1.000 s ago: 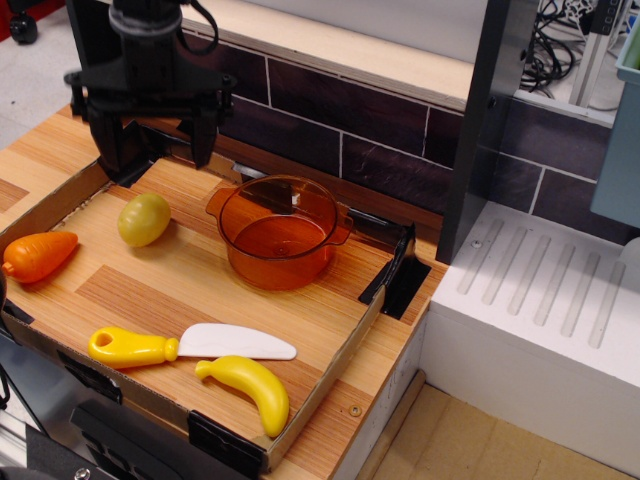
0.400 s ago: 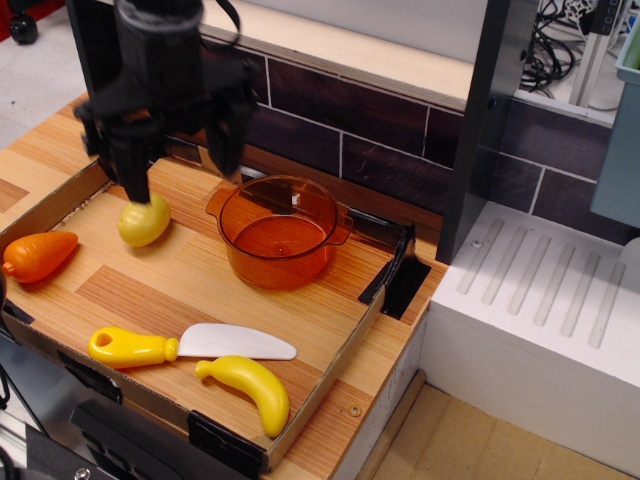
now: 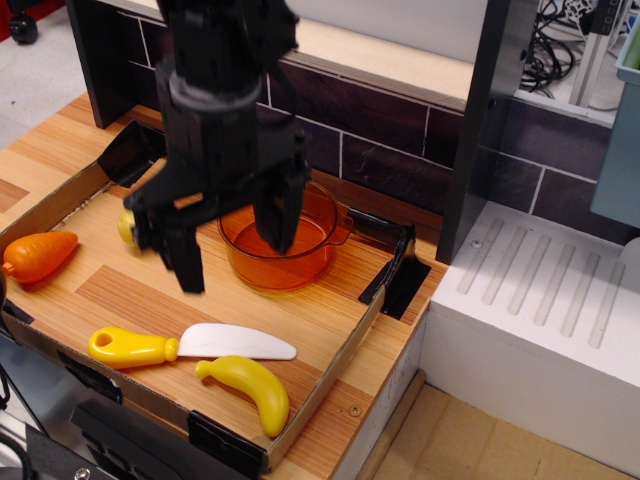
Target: Put banana in pot
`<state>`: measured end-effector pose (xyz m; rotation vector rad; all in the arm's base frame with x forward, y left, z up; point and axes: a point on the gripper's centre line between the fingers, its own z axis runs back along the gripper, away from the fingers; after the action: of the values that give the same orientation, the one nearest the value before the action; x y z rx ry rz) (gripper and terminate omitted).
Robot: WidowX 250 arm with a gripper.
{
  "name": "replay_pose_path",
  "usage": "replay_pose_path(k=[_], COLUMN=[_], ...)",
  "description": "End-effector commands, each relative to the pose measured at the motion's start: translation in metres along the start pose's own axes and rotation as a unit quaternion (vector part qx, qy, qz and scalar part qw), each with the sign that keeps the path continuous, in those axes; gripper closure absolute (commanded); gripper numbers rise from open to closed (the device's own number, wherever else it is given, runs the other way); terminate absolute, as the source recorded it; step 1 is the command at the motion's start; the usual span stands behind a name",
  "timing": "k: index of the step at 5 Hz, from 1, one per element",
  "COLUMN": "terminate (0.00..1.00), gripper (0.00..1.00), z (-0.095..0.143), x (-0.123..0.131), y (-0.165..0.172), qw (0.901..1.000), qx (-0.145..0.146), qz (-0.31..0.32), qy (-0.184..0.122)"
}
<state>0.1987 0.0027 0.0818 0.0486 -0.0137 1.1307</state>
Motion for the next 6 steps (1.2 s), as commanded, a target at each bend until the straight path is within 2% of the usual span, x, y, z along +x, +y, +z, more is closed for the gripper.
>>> replay_pose_path(k=[1,3,5,6], terminate=[0.00,0.00,0.00,0.00], gripper=[0.00,0.00,0.00,1.00], z=[-0.029,-0.062,-0.079,-0.080], x=[-0.022,-0.030,-0.032,-0.032], y=[-0.011,-0.008,-0.002,-0.001], qw=[0.9998,0.9994,0.9992,0.9991], qx=[-0.010,0.004,0.009,0.000], qz=[-0.009,0.012,0.007,0.004], qy=[-0.014,-0.033,-0.039,-0.043])
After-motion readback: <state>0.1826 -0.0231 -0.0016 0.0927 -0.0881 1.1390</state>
